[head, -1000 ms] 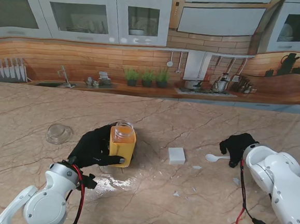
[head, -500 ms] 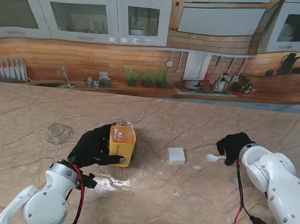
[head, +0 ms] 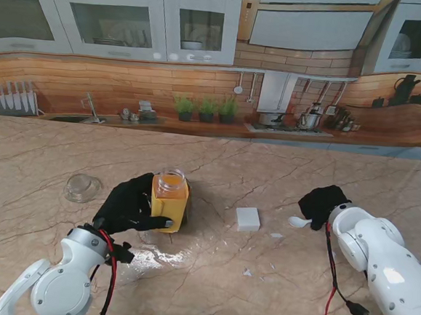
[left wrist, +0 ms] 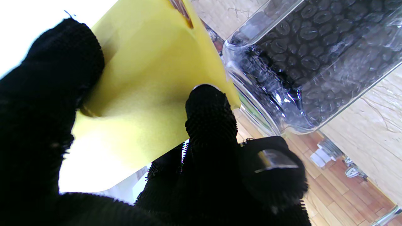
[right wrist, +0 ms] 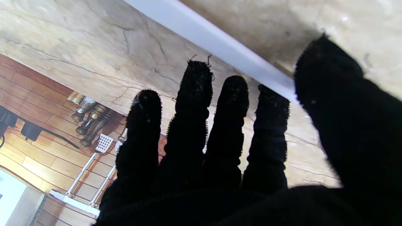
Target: Portion coffee beans from the glass jar into the coffee jar
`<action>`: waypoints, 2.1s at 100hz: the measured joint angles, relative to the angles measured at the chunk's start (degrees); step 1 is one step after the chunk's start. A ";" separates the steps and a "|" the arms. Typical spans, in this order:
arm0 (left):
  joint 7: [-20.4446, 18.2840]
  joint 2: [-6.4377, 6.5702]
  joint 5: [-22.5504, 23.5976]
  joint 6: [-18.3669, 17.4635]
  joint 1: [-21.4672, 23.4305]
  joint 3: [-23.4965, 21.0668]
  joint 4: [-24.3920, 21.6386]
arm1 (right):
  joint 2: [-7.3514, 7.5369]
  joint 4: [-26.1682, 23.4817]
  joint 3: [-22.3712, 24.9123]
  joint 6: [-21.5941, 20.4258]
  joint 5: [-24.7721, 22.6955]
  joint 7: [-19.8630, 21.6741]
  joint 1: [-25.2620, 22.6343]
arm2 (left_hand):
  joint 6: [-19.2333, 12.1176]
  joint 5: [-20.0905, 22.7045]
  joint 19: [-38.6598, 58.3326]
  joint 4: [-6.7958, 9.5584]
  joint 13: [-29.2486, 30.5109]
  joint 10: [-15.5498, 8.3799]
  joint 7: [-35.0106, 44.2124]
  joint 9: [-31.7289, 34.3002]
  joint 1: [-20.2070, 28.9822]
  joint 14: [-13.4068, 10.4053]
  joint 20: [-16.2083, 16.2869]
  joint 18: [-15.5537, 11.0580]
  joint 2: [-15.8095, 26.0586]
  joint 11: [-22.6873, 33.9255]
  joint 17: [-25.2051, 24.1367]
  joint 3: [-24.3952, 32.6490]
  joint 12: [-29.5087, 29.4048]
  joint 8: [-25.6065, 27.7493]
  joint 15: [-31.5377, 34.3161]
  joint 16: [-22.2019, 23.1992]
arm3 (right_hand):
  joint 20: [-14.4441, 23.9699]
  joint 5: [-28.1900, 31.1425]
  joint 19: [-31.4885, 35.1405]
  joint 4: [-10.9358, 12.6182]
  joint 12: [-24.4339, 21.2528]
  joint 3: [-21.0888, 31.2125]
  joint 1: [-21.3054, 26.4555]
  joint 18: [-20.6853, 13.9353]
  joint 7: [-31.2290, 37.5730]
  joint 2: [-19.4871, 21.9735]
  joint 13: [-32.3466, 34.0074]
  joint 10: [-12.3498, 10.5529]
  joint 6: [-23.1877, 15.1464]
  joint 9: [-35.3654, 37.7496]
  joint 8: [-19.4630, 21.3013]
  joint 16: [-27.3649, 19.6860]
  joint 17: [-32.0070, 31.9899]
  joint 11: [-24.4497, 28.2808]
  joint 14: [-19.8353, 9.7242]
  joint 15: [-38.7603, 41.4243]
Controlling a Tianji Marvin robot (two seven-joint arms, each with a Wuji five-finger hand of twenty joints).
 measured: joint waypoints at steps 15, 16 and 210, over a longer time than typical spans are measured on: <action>0.03 0.00 0.00 -0.02 -0.02 -0.01 0.01 | 0.00 0.14 0.06 -0.11 -0.25 -0.89 -0.13 | 0.00 0.00 0.00 0.00 0.00 0.00 0.00 0.00 0.00 0.00 0.00 0.00 0.00 0.00 0.00 0.00 0.00 0.00 0.00 0.00 | 0.81 3.60 1.76 -0.85 0.04 0.04 0.00 0.71 0.34 -0.65 1.46 -0.37 -4.85 4.83 -4.61 0.01 -0.12 0.01 0.00 0.87; 0.04 0.00 0.00 -0.03 -0.02 -0.01 0.01 | -0.01 0.16 0.06 -0.11 -0.23 -0.97 -0.13 | 0.00 0.00 0.00 0.00 0.00 0.00 0.00 0.00 0.00 0.00 0.00 0.00 0.00 0.00 0.00 0.00 0.00 0.00 0.00 0.00 | 1.18 3.80 1.90 -0.86 0.05 0.05 0.00 0.85 0.39 -0.67 1.91 -0.37 -5.16 5.16 -4.99 0.01 -0.08 0.01 0.00 0.91; 0.16 0.00 0.07 -0.92 0.11 -1.22 -0.30 | 0.00 -6.28 5.40 -0.71 4.56 8.22 -6.02 | 0.00 0.00 0.00 0.00 0.00 0.00 0.00 0.01 0.00 0.03 0.00 0.02 0.00 0.00 0.00 0.01 0.00 0.00 0.00 0.00 | -3.62 11.81 1.48 -2.03 -7.36 5.65 5.92 5.57 7.64 -7.48 9.50 7.44 0.65 20.48 -15.41 -12.65 6.59 -7.84 6.74 0.96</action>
